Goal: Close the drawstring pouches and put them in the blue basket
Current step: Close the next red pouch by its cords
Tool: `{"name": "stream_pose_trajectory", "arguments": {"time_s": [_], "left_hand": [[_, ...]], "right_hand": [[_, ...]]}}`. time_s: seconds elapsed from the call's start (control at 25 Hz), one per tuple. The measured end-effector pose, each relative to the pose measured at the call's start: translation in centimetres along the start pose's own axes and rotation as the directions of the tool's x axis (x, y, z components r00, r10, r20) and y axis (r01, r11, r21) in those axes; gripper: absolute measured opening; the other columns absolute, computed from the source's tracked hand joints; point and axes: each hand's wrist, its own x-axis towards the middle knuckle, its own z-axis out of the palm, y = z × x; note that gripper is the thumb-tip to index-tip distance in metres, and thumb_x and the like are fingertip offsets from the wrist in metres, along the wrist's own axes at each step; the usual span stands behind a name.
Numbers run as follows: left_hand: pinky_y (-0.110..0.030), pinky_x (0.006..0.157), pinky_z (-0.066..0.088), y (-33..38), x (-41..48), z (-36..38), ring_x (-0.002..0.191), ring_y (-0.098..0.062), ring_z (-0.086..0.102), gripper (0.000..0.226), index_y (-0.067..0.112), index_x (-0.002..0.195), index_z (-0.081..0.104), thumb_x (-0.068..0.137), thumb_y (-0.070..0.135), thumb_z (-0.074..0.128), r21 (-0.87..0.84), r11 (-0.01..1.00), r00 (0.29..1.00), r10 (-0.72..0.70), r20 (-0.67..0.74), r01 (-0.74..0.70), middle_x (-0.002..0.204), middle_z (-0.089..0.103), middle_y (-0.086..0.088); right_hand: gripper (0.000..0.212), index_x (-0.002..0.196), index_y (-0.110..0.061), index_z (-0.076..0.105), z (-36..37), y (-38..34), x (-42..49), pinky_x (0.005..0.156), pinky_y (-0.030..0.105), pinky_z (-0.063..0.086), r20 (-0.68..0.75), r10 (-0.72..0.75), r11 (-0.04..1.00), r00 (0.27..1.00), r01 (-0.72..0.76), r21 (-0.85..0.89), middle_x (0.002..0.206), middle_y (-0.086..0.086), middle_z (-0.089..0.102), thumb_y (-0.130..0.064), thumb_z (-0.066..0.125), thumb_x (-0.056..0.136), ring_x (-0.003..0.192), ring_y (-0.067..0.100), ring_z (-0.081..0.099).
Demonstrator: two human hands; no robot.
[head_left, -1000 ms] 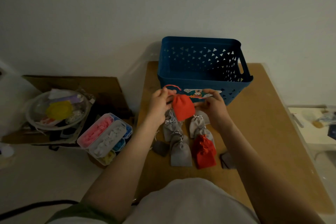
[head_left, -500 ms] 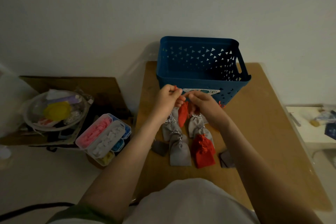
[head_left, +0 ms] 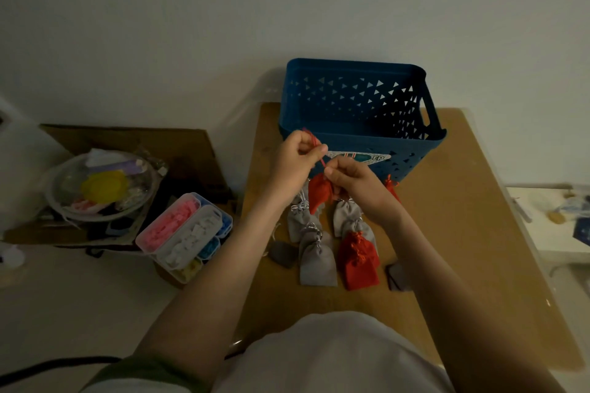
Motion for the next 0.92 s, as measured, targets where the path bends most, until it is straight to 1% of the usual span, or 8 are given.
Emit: {"name": "stream_pose_trajectory", "arguments": {"time_s": [0.12,0.2,0.28,0.36,0.44,0.52,0.68,0.92], "left_hand": [[-0.017,0.060,0.046,0.3,0.1,-0.9,0.063,-0.006,0.055,0.031,0.024,0.114,0.049,0.090,0.008,0.060,-0.037,0.999,0.996,0.006,0.087,-0.003,0.072,0.056,-0.001],[-0.019,0.067,0.048,0.5,0.1,-1.0,0.072,-0.009,0.058,0.038,0.032,0.124,0.048,0.093,0.011,0.056,0.047,0.998,0.987,0.034,0.160,-0.042,0.076,0.058,-0.002],[-0.029,0.077,0.048,0.3,0.1,-0.8,0.081,-0.011,0.060,0.020,0.028,0.108,0.061,0.097,0.016,0.049,0.145,0.987,0.969,0.029,0.245,-0.066,0.083,0.063,0.000],[-0.038,0.078,0.046,0.0,-0.1,-0.4,0.081,-0.015,0.059,0.023,0.020,0.091,0.066,0.099,0.026,0.045,0.164,0.986,0.965,-0.057,0.255,0.015,0.087,0.066,-0.010],[-0.041,0.078,0.046,-0.2,-0.5,-0.1,0.081,-0.019,0.059,0.028,0.016,0.092,0.066,0.100,0.032,0.044,0.152,0.985,0.965,-0.116,0.237,0.081,0.091,0.066,-0.018],[-0.037,0.074,0.045,-0.2,-0.9,0.4,0.077,-0.017,0.057,0.026,0.019,0.088,0.063,0.100,0.029,0.042,0.124,0.989,0.974,-0.100,0.201,0.076,0.084,0.064,-0.012],[-0.038,0.067,0.044,0.0,-1.5,1.2,0.067,-0.016,0.055,0.030,0.024,0.076,0.058,0.101,0.028,0.041,-0.001,0.998,0.996,-0.067,0.067,0.067,0.070,0.056,-0.001],[-0.030,0.073,0.051,0.2,-1.7,0.6,0.075,-0.006,0.062,0.016,0.026,0.087,0.066,0.096,0.027,0.054,-0.047,0.998,0.993,-0.029,0.114,0.034,0.077,0.067,0.009]], "right_hand": [[0.016,0.083,-0.007,0.051,-0.4,-0.1,0.0,0.050,0.020,0.033,0.050,-0.037,0.998,0.998,0.035,0.052,0.054,-0.005,0.051,-0.009,0.046,0.098,0.049,0.010,0.045],[0.014,0.085,-0.007,0.052,-0.6,0.0,0.3,0.050,0.023,0.033,0.070,-0.085,0.989,0.994,0.076,0.124,0.054,-0.001,0.049,-0.010,0.046,0.098,0.048,0.013,0.044],[0.012,0.089,-0.007,0.054,-0.8,0.2,0.7,0.049,0.023,0.033,0.083,-0.121,0.969,0.989,0.099,0.225,0.055,0.002,0.045,-0.010,0.046,0.098,0.046,0.014,0.042],[0.012,0.095,-0.008,0.057,-1.0,0.4,0.8,0.046,0.022,0.030,0.082,-0.134,0.949,0.988,0.104,0.298,0.055,0.002,0.042,-0.009,0.045,0.098,0.044,0.013,0.040],[0.016,0.103,-0.009,0.060,-1.2,0.4,0.7,0.045,0.023,0.027,0.075,-0.137,0.939,0.988,0.106,0.327,0.054,0.001,0.042,-0.009,0.044,0.097,0.043,0.011,0.040],[0.021,0.110,-0.009,0.062,-1.3,0.5,0.6,0.044,0.026,0.022,0.069,-0.128,0.940,0.989,0.099,0.326,0.054,0.000,0.042,-0.011,0.046,0.096,0.043,0.011,0.040],[0.029,0.122,-0.014,0.060,-1.2,0.4,0.5,0.046,0.026,0.022,0.048,-0.135,0.952,0.990,0.116,0.283,0.054,0.000,0.042,-0.015,0.049,0.095,0.044,0.011,0.038],[0.030,0.126,-0.010,0.055,-0.5,-0.5,0.0,0.044,0.020,0.029,-0.048,-0.192,0.980,0.980,0.194,0.040,0.052,-0.007,0.043,-0.003,0.046,0.098,0.046,0.008,0.035]]}}
